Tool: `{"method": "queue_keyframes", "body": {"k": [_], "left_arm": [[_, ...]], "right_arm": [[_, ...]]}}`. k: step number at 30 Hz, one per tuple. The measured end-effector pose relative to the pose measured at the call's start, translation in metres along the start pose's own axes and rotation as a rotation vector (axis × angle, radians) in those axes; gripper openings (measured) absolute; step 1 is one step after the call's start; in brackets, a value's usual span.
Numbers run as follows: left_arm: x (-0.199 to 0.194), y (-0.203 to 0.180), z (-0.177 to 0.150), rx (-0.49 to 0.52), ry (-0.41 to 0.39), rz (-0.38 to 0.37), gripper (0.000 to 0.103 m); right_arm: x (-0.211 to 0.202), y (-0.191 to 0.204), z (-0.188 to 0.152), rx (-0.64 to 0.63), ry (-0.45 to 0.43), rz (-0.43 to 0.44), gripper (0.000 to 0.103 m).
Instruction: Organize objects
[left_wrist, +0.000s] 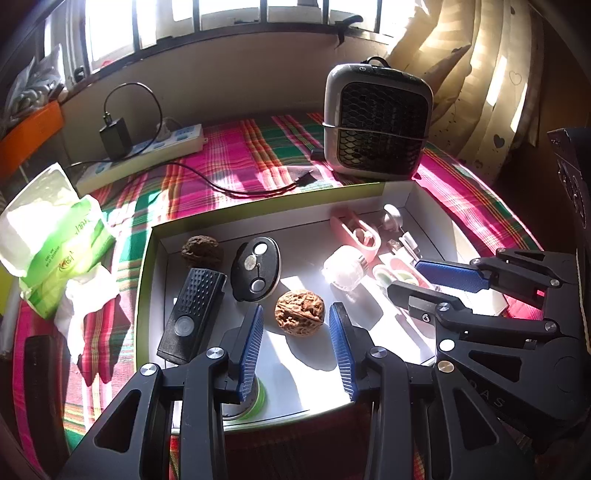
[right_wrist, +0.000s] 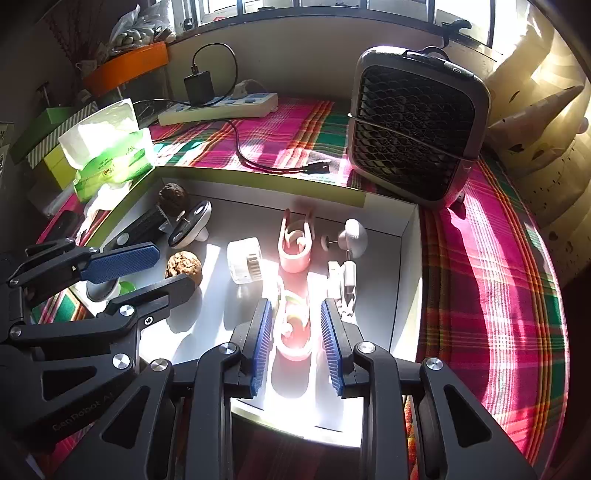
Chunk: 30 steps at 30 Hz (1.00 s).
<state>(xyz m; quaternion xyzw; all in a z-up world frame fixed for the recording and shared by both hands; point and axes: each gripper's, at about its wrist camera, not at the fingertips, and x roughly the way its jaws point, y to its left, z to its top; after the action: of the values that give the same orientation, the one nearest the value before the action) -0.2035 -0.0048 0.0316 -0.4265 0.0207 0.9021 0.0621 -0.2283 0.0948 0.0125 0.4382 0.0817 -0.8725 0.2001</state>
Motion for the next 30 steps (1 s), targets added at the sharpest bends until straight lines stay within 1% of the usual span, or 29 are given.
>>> {"method": "queue_keyframes", "body": {"k": [3,7,12,14,16,17,20,23,26,30], "left_arm": [[-0.006,0.001,-0.001,-0.016,-0.009,0.003,0.035],[-0.015,0.001,-0.005,-0.032,-0.017,0.0,0.035],[-0.027,0.0,-0.01,-0.047,-0.03,-0.009,0.035],[-0.032,-0.002,-0.014,-0.045,-0.038,0.002,0.035],[-0.036,-0.002,-0.018,-0.052,-0.044,0.012,0.035],[-0.038,-0.002,-0.02,-0.051,-0.049,0.015,0.036],[-0.044,-0.001,-0.026,-0.056,-0.05,0.014,0.036],[-0.051,-0.002,-0.031,-0.045,-0.069,0.048,0.036],[-0.057,0.0,-0.036,-0.065,-0.072,0.03,0.036],[-0.063,0.0,-0.046,-0.077,-0.072,0.039,0.036]], "right_arm": [[-0.005,0.0,-0.001,0.01,-0.011,-0.002,0.029],[-0.013,0.001,-0.005,0.022,-0.028,-0.006,0.038],[-0.026,0.003,-0.01,0.037,-0.05,-0.01,0.039],[-0.031,0.004,-0.012,0.045,-0.06,-0.01,0.041],[-0.037,0.006,-0.015,0.051,-0.069,-0.013,0.046],[-0.039,0.008,-0.016,0.053,-0.072,-0.017,0.046],[-0.047,0.013,-0.021,0.043,-0.087,-0.033,0.047],[-0.053,0.019,-0.026,0.035,-0.094,-0.036,0.047],[-0.059,0.021,-0.031,0.047,-0.109,-0.041,0.047],[-0.065,0.026,-0.039,0.06,-0.115,-0.052,0.047]]}}
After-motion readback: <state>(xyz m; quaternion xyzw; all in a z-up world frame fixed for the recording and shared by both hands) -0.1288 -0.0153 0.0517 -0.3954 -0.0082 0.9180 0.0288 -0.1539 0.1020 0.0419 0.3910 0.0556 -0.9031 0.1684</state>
